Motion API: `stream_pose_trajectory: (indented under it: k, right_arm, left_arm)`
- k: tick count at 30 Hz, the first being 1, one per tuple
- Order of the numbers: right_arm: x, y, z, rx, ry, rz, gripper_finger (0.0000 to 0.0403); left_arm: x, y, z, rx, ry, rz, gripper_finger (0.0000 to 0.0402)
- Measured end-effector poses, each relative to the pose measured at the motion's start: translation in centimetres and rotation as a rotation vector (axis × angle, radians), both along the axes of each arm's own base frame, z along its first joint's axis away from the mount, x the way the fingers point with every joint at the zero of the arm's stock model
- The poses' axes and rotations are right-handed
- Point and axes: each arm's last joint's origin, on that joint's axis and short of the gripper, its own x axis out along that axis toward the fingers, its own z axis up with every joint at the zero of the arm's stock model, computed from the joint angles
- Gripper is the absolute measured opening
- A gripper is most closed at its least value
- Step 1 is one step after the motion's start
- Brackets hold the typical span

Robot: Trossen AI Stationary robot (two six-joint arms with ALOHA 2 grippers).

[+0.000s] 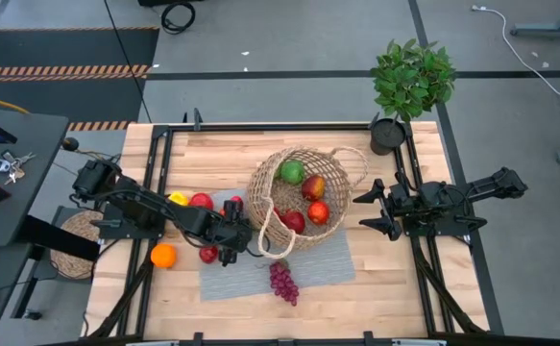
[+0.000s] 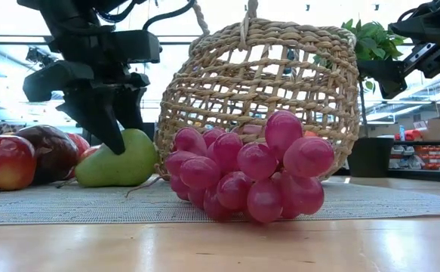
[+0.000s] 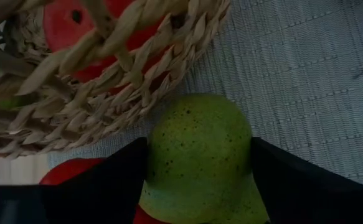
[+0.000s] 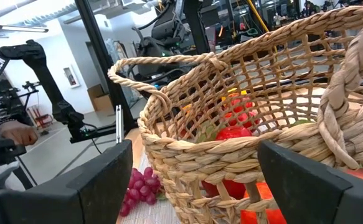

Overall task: Build produce basket
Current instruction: Put the pear into the brown basket

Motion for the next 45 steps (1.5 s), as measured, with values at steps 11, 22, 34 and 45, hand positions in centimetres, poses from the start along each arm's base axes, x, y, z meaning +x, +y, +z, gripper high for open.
stream_pose_trajectory:
  k: [11,22,34,45]
  right_arm:
    - [0.0,0.0,0.0,0.000,0.000,0.000,0.0348]
    - [0.0,0.0,0.0,0.000,0.000,0.000,0.0348]
    - [0.0,0.0,0.1,0.002,-0.008,0.000,0.0348]
    - [0.0,0.0,0.1,0.002,-0.008,0.000,0.0348]
  left_arm:
    - [-1.1,-1.4,1.7,0.014,-0.081,-0.016,0.0264]
    - [-2.5,-1.5,4.6,0.031,-0.210,0.017,0.0263]
    - [-5.7,0.1,10.2,-0.049,-0.451,0.067,0.0263]
    - [-8.3,1.5,15.5,-0.063,-0.788,0.048,0.0264]
